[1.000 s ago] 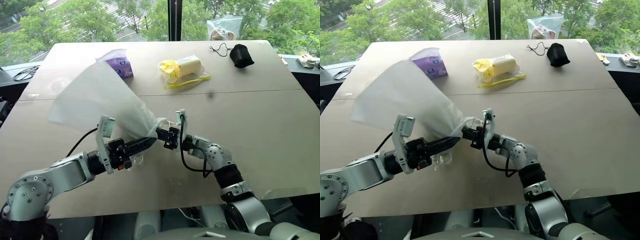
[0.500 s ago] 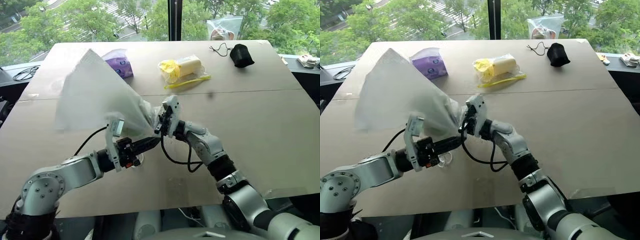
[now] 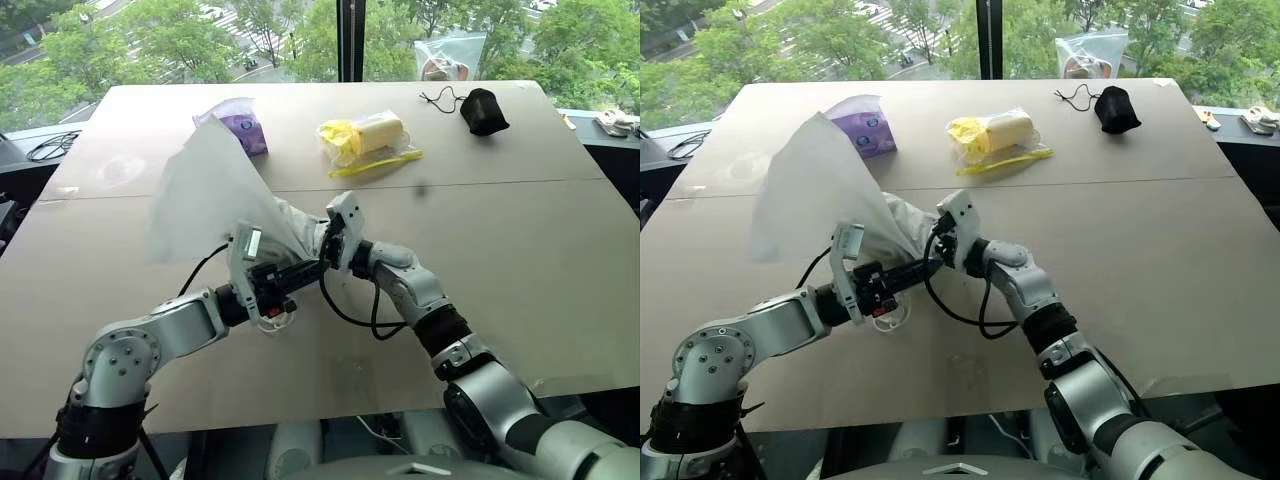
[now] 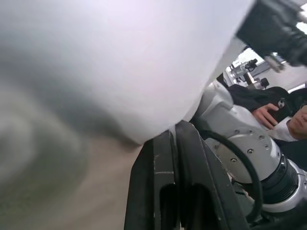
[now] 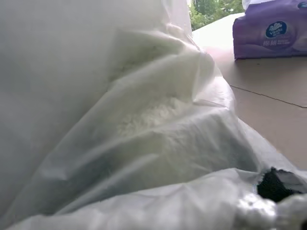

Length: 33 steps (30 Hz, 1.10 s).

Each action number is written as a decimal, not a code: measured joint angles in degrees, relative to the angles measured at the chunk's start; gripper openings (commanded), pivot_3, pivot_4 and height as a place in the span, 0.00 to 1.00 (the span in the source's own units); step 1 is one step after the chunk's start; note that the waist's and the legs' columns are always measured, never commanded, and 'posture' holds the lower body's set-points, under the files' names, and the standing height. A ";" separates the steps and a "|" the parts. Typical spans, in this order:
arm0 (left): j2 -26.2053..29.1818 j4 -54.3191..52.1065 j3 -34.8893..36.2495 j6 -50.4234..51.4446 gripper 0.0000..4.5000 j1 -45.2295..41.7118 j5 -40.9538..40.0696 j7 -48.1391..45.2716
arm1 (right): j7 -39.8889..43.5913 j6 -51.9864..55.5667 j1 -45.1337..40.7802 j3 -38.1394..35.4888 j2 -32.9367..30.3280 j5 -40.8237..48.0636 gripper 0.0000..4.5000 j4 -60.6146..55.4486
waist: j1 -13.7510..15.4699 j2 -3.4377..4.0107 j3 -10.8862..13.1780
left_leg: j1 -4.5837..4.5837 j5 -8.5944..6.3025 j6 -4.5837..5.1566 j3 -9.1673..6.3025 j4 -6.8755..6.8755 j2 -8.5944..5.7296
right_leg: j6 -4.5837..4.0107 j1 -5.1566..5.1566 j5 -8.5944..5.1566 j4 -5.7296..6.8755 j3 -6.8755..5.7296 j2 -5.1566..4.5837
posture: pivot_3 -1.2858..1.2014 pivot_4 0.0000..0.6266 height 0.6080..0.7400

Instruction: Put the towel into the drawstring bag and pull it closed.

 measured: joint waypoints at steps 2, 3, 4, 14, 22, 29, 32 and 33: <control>0.87 0.41 0.34 0.06 0.00 -0.30 0.98 -2.53 | 0.24 3.62 2.14 -1.10 -0.30 1.99 0.75 -4.14 | -0.03 0.01 0.00 | 0.00 0.00 0.00 0.00 -0.01 0.00 | 0.00 -0.01 0.00 0.00 0.00 0.00 | 0.52 0.24 1.00; 1.17 0.48 0.34 0.12 0.00 -0.32 1.16 -3.34 | 0.25 4.38 2.71 -1.19 -0.46 2.20 0.75 -5.16 | -0.03 0.01 0.01 | 0.00 0.00 0.00 0.00 -0.02 0.00 | 0.00 -0.01 -0.01 0.00 -0.01 0.00 | 0.52 0.24 1.00; 1.66 1.16 0.04 0.59 0.00 -0.89 1.58 -5.00 | 0.45 5.50 4.03 -0.70 -1.88 2.10 0.75 -7.92 | 0.00 0.02 0.01 | -0.02 0.00 0.00 -0.01 -0.02 0.00 | 0.02 -0.01 -0.02 -0.01 -0.03 0.01 | 0.52 0.24 1.00; 4.94 14.73 5.35 -2.77 0.00 -11.66 12.80 -10.63 | -1.15 14.78 9.69 -1.56 -5.89 2.70 1.00 -16.07 | -1.10 0.02 0.04 | 0.03 0.00 0.00 -0.01 0.11 0.00 | 0.16 -0.01 -0.10 0.14 -0.03 0.13 | 0.52 0.24 1.00; 5.91 18.07 3.68 -3.04 0.00 -17.03 22.54 -17.52 | -0.97 10.98 11.97 4.39 -16.57 -6.66 1.00 -25.68 | -0.83 0.01 0.05 | -0.07 0.00 0.00 0.06 0.15 -0.07 | 0.20 -0.04 -0.10 0.08 0.00 0.09 | 0.52 0.24 1.00; 7.19 19.60 0.70 -6.91 0.00 -19.84 32.34 -24.66 | 1.29 11.54 12.63 4.90 -20.90 -7.20 1.00 -33.89 | -1.22 0.01 0.06 | 0.02 0.01 -0.01 0.02 0.14 -0.03 | 0.19 -0.06 -0.12 0.22 -0.03 0.13 | 0.52 0.24 1.00; 8.01 20.71 -0.08 -9.51 0.00 -19.78 36.27 -28.21 | -3.40 10.81 7.41 2.75 -20.13 -10.03 1.00 -26.09 | -1.35 0.00 0.06 | 0.08 0.05 -0.08 0.08 0.17 -0.05 | 0.18 -0.09 -0.12 0.38 0.04 0.12 | 0.52 0.24 1.00; 8.52 21.46 -0.15 -10.16 0.00 -19.75 37.51 -29.33 | -4.30 9.63 4.83 2.69 -20.24 -11.68 1.00 -22.14 | -1.38 0.00 0.06 | 0.08 0.05 -0.08 0.10 0.18 -0.05 | 0.18 -0.10 -0.12 0.38 0.07 0.12 | 0.52 0.24 1.00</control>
